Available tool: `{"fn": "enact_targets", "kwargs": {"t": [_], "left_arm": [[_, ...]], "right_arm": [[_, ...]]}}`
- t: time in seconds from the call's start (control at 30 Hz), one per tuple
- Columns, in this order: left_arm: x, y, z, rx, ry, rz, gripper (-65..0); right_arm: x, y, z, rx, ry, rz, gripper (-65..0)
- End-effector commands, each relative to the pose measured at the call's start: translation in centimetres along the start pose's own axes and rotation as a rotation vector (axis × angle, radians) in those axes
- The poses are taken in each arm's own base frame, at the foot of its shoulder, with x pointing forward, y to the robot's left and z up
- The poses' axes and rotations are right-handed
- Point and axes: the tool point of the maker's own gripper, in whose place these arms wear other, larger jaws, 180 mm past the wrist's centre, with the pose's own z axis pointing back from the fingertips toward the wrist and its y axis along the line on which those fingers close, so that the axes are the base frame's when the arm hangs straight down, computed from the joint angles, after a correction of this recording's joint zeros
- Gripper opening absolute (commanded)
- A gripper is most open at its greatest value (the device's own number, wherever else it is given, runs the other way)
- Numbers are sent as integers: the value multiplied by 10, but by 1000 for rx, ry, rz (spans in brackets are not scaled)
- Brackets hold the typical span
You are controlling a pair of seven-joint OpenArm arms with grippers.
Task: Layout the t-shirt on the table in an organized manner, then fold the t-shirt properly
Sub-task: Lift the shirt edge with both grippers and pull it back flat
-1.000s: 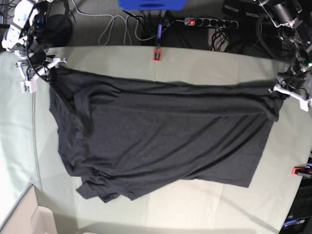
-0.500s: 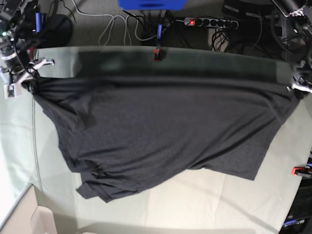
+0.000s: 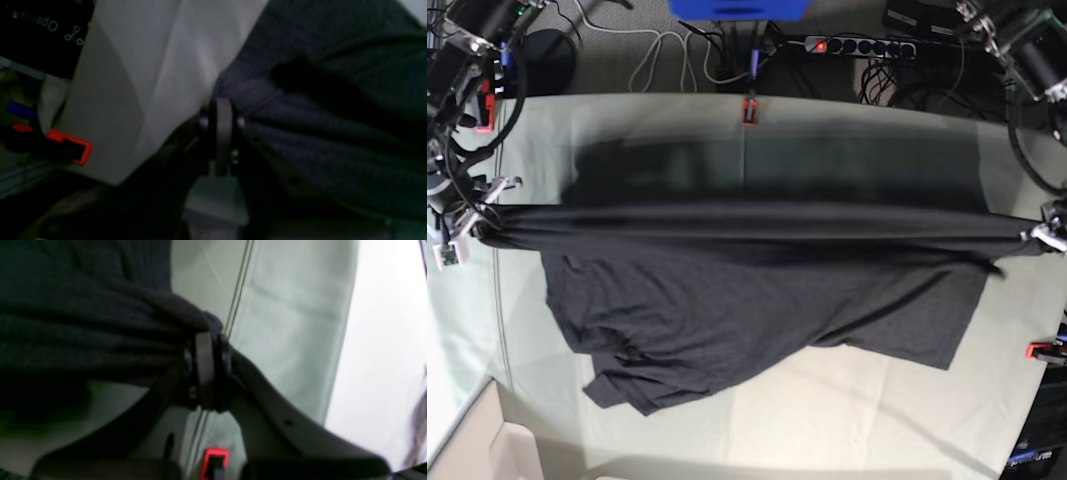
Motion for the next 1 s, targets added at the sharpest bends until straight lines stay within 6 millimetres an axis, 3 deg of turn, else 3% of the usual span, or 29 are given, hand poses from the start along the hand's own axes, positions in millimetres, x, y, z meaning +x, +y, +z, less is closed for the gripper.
{"fn": "enact_targets", "kwargs": {"t": [0.0, 0.2, 0.33, 0.4, 0.7, 0.97], "left_arm": [[12, 9, 6, 40, -19, -28, -650], [4, 0, 0, 38, 14, -70, -650], [0, 5, 1, 49, 24, -69, -650], [-8, 7, 1, 53, 40, -73, -650], [-58, 17, 2, 63, 70, -96, -650], [-107, 26, -8, 52, 122, -58, -650]], "right_arm": [[0, -16, 5, -52, 7, 13, -650], [-9, -13, 7, -48, 25, 15, -650], [-12, -12, 7, -46, 32, 13, -650], [-23, -8, 7, -35, 57, 11, -650], [-79, 8, 5, 23, 186, -7, -650], [-107, 35, 7, 82, 173, -47, -650]]}}
